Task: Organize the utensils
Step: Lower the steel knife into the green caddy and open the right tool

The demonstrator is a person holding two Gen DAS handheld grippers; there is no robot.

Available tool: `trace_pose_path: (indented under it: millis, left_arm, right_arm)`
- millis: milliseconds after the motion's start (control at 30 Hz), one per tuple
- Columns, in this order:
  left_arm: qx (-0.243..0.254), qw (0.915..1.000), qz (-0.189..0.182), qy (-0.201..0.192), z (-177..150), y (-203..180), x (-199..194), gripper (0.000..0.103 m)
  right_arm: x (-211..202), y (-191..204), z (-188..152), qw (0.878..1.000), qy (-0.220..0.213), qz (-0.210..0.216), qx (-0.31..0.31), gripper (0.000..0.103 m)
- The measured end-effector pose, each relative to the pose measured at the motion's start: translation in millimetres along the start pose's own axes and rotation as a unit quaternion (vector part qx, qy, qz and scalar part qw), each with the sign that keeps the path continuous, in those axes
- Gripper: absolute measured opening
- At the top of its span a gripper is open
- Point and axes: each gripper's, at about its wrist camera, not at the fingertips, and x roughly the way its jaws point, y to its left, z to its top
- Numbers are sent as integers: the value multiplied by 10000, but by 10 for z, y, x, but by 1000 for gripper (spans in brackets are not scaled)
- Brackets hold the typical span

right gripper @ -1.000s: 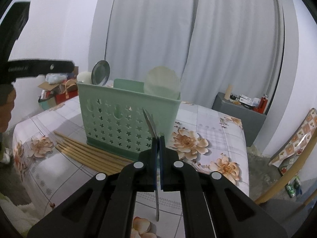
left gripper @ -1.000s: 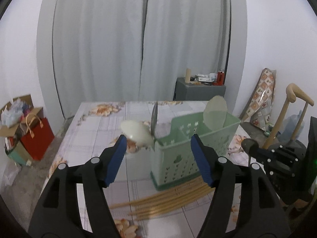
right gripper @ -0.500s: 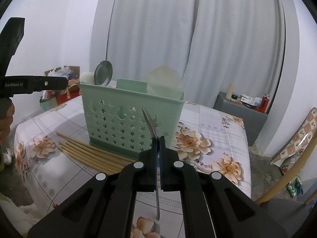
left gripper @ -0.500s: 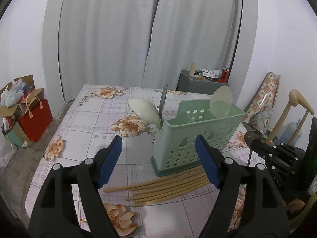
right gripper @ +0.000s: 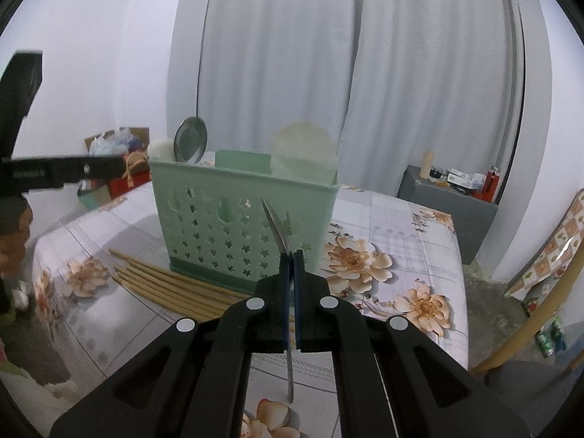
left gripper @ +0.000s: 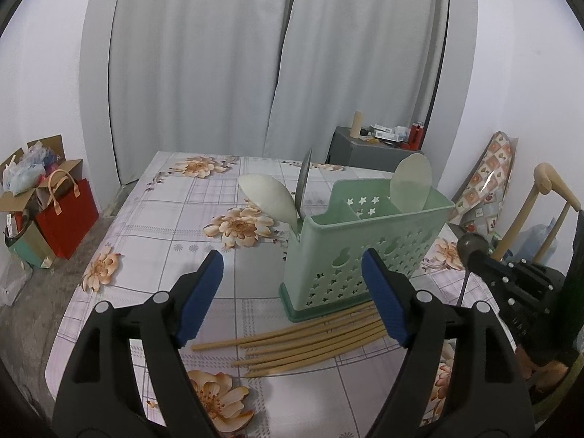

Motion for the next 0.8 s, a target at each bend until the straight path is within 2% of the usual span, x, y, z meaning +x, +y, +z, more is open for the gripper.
trace_pose_path:
  millis: [167, 300, 400, 600, 800]
  left_arm:
    - [4, 10000, -3, 6, -15, -13, -5, 74]
    - [-3, 10000, -11, 8, -46, -6, -4, 74]
    - [-42, 10000, -14, 32, -61, 21, 12, 74]
    - [-104, 9999, 2, 36, -77, 75, 12, 74]
    - [-140, 9999, 40, 42, -88, 122, 9, 74]
  right_arm:
    - [-128, -214, 194, 9986, -276, 201, 401, 2]
    - [-236, -383, 473, 9951, -608, 412, 668, 2]
    - [-340, -489, 700, 9898, -978, 583, 857, 2]
    - [-421, -644, 1076, 9710, -1561, 1263, 1301, 2]
    - [-266, -621, 1258, 9647, -1818, 1431, 1255, 2]
